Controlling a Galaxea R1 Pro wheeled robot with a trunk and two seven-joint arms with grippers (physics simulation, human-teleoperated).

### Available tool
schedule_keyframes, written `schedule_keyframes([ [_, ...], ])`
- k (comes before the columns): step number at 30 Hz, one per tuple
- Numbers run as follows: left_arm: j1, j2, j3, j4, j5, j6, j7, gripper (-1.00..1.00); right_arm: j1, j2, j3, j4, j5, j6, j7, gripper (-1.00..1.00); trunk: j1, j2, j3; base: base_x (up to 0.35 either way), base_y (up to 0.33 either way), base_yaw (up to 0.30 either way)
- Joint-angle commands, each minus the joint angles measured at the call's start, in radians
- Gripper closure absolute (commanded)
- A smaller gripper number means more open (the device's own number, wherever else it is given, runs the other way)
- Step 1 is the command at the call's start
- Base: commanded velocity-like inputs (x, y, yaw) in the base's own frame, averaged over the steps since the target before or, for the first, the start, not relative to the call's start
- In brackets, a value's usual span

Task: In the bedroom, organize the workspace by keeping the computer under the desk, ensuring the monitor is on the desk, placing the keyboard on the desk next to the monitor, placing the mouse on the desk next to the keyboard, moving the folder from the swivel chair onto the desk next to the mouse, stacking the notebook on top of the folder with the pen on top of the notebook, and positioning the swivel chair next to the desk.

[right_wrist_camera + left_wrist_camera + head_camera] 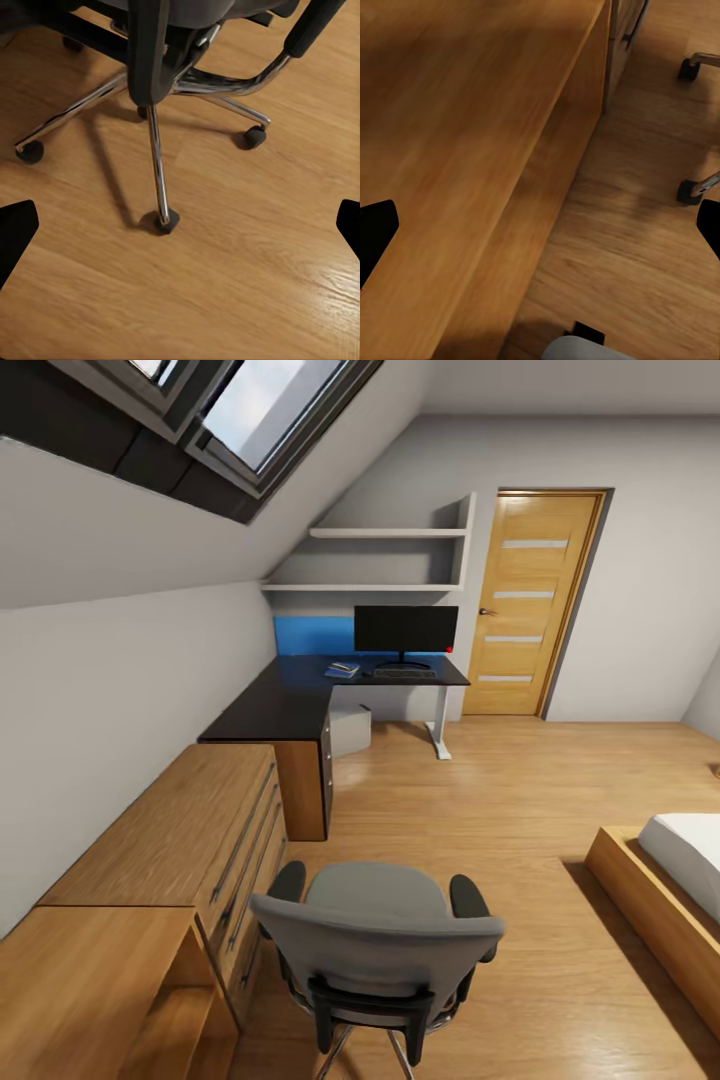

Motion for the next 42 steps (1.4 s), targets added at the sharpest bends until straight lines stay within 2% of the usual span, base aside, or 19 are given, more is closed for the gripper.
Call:
schedule_keyframes([
  [1,0.001,0.0,0.0,-0.002,0.005,-0.001,-0.002,-1.0,-0.001,0.0,0.009,0.002,-0.003,-0.003,-0.006,-1.0,0.0,-0.001,-0.001,0.0,0.063,0.0],
  [15,0.001,-0.007,0.005,-0.007,0.01,-0.007,0.006,-1.0,-0.001,-0.001,0.006,0.002,-0.005,-0.002,-0.006,-1.0,0.0,-0.001,-0.001,0.0,0.012,0.0],
  [42,0.0,-0.012,0.005,-0.015,0.011,-0.005,0.01,-1.0,-0.001,-0.001,0.006,0.002,-0.007,-0.002,-0.006,-1.0,0.104,-0.19,-0.086,0.0,0.0,0.0],
])
